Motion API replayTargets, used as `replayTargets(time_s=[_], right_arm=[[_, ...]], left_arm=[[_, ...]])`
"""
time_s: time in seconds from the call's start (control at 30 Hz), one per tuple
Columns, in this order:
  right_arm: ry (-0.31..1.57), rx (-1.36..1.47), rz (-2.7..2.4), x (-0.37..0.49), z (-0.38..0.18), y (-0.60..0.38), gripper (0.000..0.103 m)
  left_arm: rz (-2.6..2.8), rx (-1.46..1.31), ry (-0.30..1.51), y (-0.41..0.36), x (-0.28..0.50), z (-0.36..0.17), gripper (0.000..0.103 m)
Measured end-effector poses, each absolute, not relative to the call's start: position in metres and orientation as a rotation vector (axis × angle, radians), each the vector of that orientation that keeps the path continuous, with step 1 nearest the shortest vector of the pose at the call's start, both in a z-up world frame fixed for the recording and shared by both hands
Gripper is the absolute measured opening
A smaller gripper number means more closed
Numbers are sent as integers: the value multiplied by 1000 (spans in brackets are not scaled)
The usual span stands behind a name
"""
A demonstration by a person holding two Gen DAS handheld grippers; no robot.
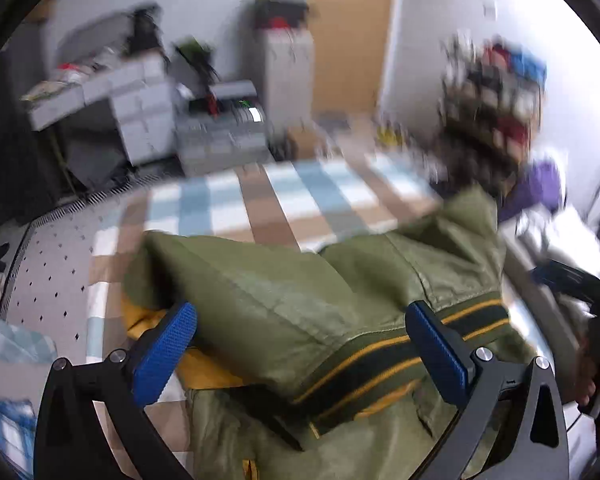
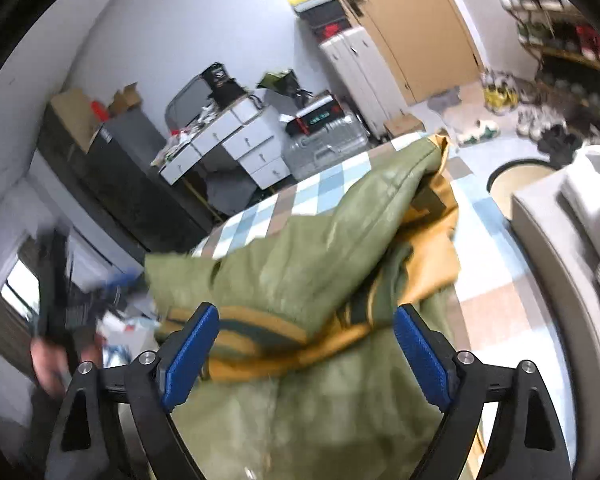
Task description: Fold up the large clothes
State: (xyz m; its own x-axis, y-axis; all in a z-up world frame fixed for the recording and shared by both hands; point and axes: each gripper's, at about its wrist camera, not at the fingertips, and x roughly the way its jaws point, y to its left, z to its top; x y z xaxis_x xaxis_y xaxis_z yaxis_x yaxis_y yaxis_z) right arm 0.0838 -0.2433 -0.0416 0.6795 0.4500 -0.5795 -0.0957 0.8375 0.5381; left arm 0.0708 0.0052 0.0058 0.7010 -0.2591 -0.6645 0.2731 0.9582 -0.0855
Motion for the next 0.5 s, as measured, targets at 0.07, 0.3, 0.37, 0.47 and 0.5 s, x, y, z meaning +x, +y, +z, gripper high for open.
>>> replayTargets(time_s=[0.07, 0.3, 0.37, 0.47, 0.5], right_arm=[[817, 569, 317, 110, -47, -245, 90], [965, 738, 247, 157, -88, -244, 56], [949, 689, 244, 155, -82, -238, 47], [959, 643, 262, 151, -82, -228, 28], [956, 636, 261, 144, -84, -224, 24]], left_arm=[[-248, -28, 749, 13, 71, 2, 102], [-197, -403, 1005, 36, 114, -46, 102], [-223, -417, 1048, 28, 121, -57, 102], [-237, -474, 1100, 24, 131, -69, 102], [-256, -508, 1108, 25, 135, -72, 100]])
